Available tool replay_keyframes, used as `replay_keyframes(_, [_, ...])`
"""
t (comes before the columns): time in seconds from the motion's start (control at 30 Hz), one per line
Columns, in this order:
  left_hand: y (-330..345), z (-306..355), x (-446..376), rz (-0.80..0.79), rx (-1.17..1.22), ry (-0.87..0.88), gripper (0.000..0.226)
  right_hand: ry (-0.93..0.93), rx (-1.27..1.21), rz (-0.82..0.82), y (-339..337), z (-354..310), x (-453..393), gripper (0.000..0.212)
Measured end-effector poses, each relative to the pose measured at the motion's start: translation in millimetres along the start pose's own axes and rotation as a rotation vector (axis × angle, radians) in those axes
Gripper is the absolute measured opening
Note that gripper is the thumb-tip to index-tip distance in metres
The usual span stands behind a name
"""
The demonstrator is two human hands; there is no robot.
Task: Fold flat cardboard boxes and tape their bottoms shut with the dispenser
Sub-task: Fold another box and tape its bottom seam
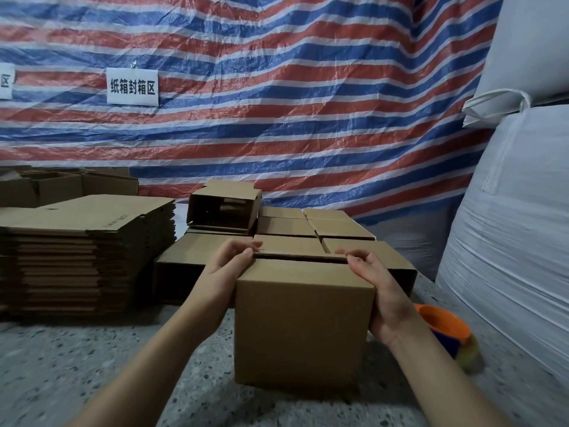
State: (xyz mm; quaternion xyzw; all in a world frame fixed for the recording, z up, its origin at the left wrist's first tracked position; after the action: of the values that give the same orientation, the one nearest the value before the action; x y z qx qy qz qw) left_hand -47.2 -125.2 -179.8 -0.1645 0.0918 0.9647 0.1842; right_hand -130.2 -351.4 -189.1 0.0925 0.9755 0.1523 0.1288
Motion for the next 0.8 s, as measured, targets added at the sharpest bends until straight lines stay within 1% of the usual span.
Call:
replay_keyframes(0.07, [-1,-3,1,0.054,0.017,-0.005,0.021,-0.014,0.005,0.039,-2,2,1,0.032])
replay_keyframes(0.13, [-2,-2,1,0.072,-0.027,0.004,0.021,-0.025,0.035,0.054,-1,1,2,0.027])
replay_keyframes(0.23, [-2,7,-1,0.008,-0.146,-0.008,0.016,-0.028,0.083,0.081,-2,0,1,0.015])
replay_keyframes(0.27, [-2,13,-2,-0.022,-0.212,-0.024,0.014,-0.029,0.094,0.083,-1,-1,1,0.012])
replay_keyframes(0.33, [0,29,-7,-0.068,-0.438,-0.048,0.007,-0.028,0.117,0.083,1,-2,1,0.009])
replay_keyframes(0.4, [7,47,-9,-0.11,-0.788,-0.04,0.007,-0.025,0.138,0.084,2,-3,1,0.009])
replay_keyframes(0.47, [29,64,-4,-0.142,-1.162,0.059,0.018,-0.027,0.162,0.089,2,-4,0,0.01])
replay_keyframes(0.5, [44,68,1,-0.177,-1.261,0.13,0.03,-0.029,0.169,0.089,2,-4,-1,0.01])
replay_keyframes(0.57, [78,59,14,-0.331,-1.346,0.209,0.054,-0.036,0.173,0.076,1,-4,-1,0.011])
replay_keyframes(0.6, [91,50,21,-0.41,-1.414,0.237,0.062,-0.038,0.179,0.073,1,-4,-1,0.011])
replay_keyframes(0.63, [100,43,26,-0.451,-1.494,0.27,0.065,-0.033,0.19,0.074,0,-3,-1,0.012])
replay_keyframes(0.7, [102,39,28,-0.42,-1.571,0.33,0.062,-0.008,0.206,0.077,0,-2,-1,0.013])
replay_keyframes(0.77, [98,41,25,-0.391,-1.554,0.353,0.058,0.029,0.233,0.074,-4,-1,-4,0.019])
replay_keyframes(0.8, [98,41,24,-0.394,-1.541,0.359,0.057,0.035,0.291,0.089,-9,-4,-7,0.024])
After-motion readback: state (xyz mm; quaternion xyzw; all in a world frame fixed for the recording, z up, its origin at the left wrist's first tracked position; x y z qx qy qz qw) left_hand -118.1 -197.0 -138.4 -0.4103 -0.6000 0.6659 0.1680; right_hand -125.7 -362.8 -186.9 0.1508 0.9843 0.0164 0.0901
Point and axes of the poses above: each hand's wrist, its own x-axis away from the middle knuckle, its own y-axis out of the palm, z = x × y, the point moved 7 cm from there along -x, towards the middle knuckle, and after that the axes turned 1 degree about x, right-handed, at the moved point
